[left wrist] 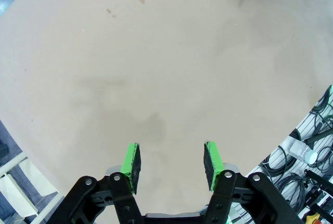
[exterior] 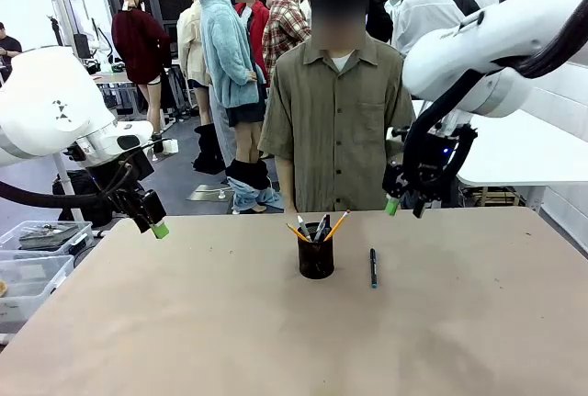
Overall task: Place the pens into the pen holder.
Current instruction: Pick up a writing instrument from the table and place it into the Pen holder.
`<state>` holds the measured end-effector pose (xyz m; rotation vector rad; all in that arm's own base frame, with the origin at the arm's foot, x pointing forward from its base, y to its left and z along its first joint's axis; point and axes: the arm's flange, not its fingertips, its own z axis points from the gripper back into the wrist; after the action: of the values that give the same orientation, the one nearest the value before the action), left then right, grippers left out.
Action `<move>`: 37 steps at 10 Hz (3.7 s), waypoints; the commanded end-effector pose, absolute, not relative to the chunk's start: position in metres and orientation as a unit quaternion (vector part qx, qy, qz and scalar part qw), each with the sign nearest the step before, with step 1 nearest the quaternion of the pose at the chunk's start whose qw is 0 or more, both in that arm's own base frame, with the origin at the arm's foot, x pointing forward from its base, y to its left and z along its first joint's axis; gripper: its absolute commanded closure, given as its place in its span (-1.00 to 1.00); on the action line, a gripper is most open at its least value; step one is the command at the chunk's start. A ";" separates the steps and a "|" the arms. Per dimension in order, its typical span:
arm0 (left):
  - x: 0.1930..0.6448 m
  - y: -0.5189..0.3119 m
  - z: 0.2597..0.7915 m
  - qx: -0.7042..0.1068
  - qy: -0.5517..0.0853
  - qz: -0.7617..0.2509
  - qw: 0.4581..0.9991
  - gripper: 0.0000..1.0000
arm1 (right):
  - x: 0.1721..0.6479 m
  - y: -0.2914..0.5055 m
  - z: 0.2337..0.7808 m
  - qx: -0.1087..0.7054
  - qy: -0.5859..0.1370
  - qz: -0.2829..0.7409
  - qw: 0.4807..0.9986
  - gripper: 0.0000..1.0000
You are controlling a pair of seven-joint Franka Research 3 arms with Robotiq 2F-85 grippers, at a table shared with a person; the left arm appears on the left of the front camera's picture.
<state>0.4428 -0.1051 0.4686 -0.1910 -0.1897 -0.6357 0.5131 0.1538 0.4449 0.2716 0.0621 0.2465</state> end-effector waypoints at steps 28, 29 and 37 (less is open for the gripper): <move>0.442 -0.104 0.469 -0.088 -0.092 -0.311 0.942 -0.29 | 0.588 0.229 0.293 0.009 0.045 0.108 0.993 0.75; 0.442 -0.104 0.469 -0.088 -0.092 -0.311 0.942 -0.29 | 0.587 0.229 0.293 0.008 0.044 0.109 0.993 1.00; 0.442 -0.104 0.469 -0.088 -0.092 -0.311 0.942 -0.29 | 0.559 0.211 0.345 -0.008 -0.020 0.119 0.993 1.00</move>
<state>0.4429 -0.1050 0.4686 -0.1911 -0.1896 -0.6355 0.5789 0.2246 0.3311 0.0093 0.0356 0.2553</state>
